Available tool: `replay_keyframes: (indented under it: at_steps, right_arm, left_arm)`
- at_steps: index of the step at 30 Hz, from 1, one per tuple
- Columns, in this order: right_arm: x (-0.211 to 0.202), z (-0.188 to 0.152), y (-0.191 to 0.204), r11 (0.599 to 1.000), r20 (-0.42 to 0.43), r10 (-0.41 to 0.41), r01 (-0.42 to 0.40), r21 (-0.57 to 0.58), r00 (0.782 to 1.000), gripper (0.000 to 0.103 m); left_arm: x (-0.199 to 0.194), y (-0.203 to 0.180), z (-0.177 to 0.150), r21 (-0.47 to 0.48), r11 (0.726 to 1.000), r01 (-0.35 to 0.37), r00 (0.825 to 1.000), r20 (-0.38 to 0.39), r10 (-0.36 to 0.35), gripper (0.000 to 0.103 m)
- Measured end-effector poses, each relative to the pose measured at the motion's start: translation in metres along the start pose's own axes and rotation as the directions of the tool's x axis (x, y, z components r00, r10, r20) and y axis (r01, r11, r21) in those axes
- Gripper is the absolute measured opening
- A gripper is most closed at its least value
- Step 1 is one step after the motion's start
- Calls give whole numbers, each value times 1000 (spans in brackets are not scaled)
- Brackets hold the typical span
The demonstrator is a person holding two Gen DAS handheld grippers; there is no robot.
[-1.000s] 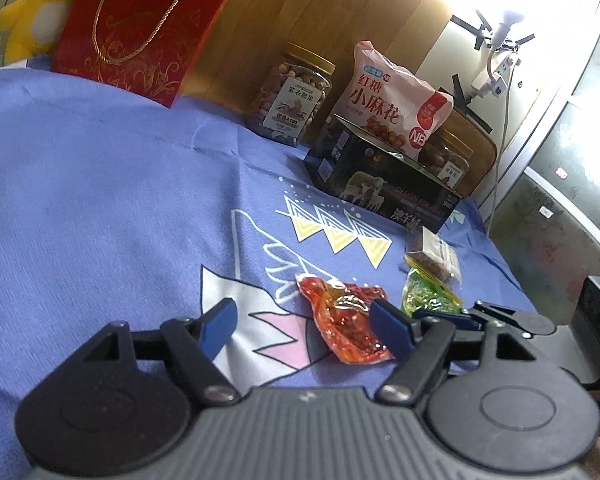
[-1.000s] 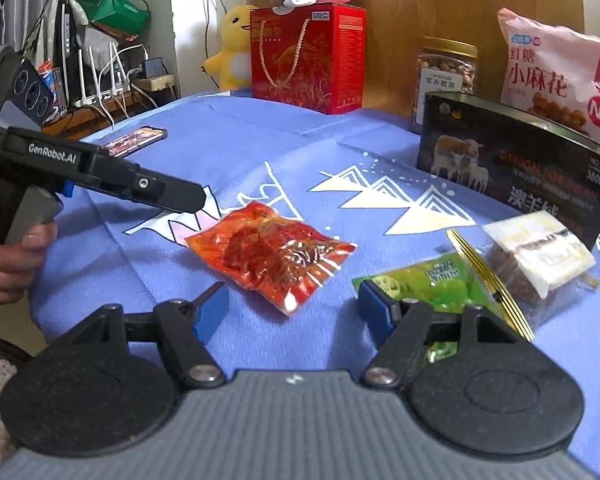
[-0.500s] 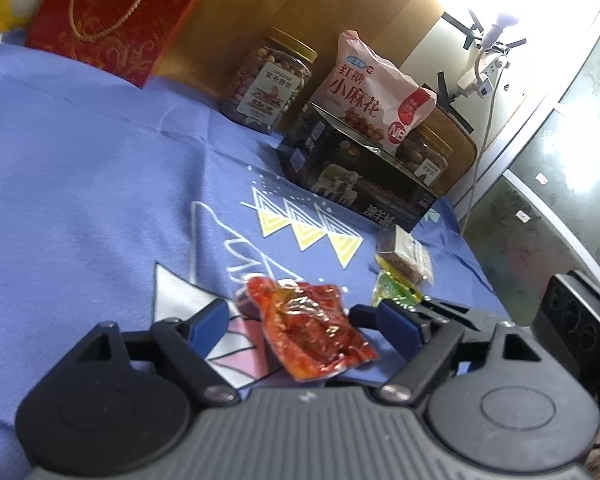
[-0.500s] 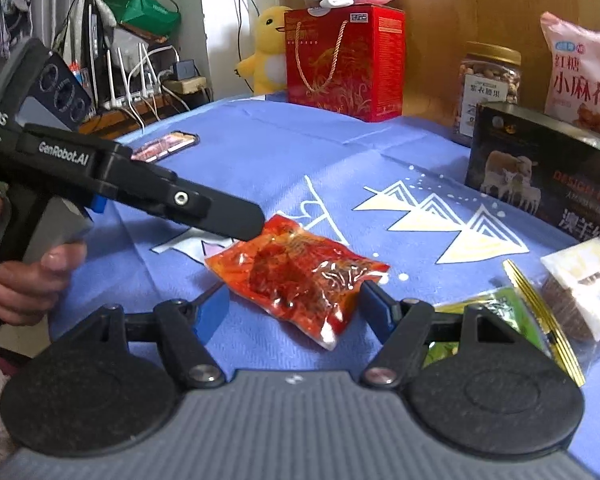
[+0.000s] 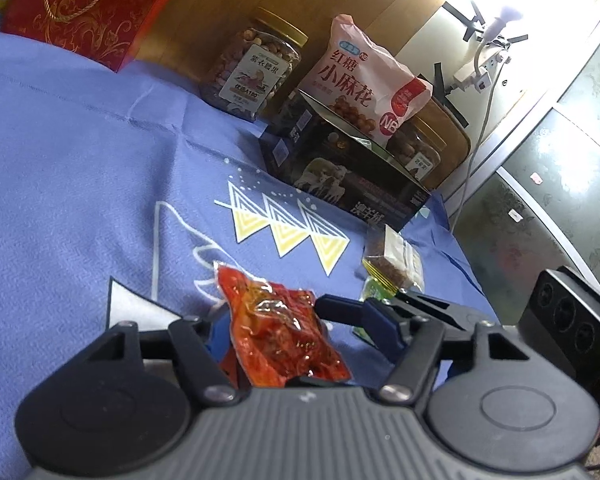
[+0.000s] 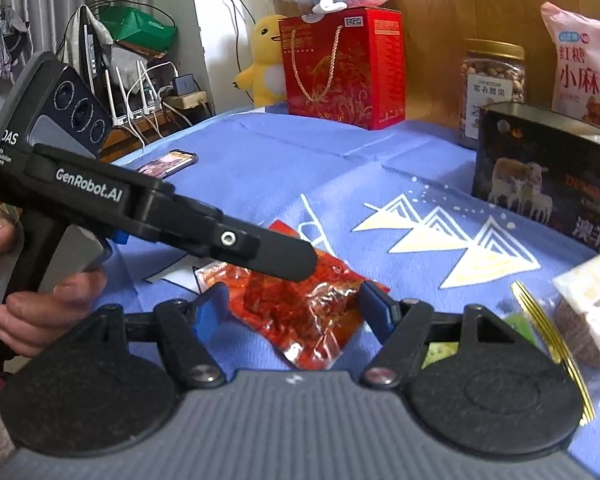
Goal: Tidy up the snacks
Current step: 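Grasp the red spicy snack bag with the left gripper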
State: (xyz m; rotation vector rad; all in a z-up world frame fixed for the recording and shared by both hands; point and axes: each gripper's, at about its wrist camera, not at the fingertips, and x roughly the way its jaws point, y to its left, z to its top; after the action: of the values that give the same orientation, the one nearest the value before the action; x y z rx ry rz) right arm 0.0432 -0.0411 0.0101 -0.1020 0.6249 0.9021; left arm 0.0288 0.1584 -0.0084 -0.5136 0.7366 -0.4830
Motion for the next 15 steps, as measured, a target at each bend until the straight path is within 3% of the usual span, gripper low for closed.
replay_keyframes:
  at_steps: [4,8,11,15]
  right_arm:
    - [4,2,4,999,-4,-25,25,-41,1000,74]
    - [3,1,5,997,-3,-42,42,-61,999,75]
    - [0,-1,-1,999,2,-35,36,-32,999,75]
    - [-2,-2,-5,1000,9,-31,31,0,999,76]
  left_arm:
    - [0,2,1,-11,1000,-23,1000,1,23,52]
    - [-2,4,2,-28,998,-53,999,-3,53,24]
    - [-5,5,2,-45,999,-9,1000,14,10,24]
    - [-3,-2,1,-30,999,13,1000,14,-13,35]
